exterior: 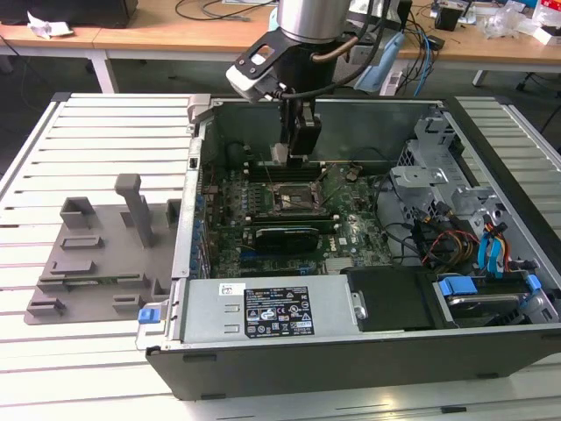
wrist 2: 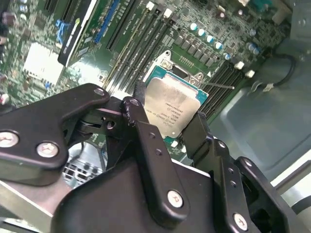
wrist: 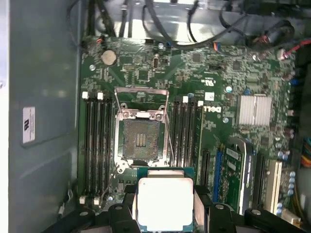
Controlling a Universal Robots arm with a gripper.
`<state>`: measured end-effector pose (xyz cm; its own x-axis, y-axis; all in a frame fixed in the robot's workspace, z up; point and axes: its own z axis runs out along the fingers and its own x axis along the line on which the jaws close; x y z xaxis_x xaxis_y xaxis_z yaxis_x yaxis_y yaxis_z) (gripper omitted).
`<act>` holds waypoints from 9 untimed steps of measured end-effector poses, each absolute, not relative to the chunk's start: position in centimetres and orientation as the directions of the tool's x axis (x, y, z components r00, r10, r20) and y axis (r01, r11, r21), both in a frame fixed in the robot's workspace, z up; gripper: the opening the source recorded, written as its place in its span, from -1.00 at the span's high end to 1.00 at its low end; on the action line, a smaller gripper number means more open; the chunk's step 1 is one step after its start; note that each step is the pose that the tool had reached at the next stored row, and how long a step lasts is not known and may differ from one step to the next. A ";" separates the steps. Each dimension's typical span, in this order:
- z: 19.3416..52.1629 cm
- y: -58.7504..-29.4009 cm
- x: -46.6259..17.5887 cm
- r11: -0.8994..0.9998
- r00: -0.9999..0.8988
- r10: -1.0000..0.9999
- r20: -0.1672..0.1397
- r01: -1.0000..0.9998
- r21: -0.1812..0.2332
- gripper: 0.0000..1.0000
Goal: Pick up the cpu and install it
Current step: 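Place the cpu into insertion slot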
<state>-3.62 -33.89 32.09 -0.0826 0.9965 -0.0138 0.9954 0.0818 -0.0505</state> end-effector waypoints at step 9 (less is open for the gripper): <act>31.7 -33.9 -3.6 0.087 -0.087 0.996 -0.014 0.995 -0.051 -0.09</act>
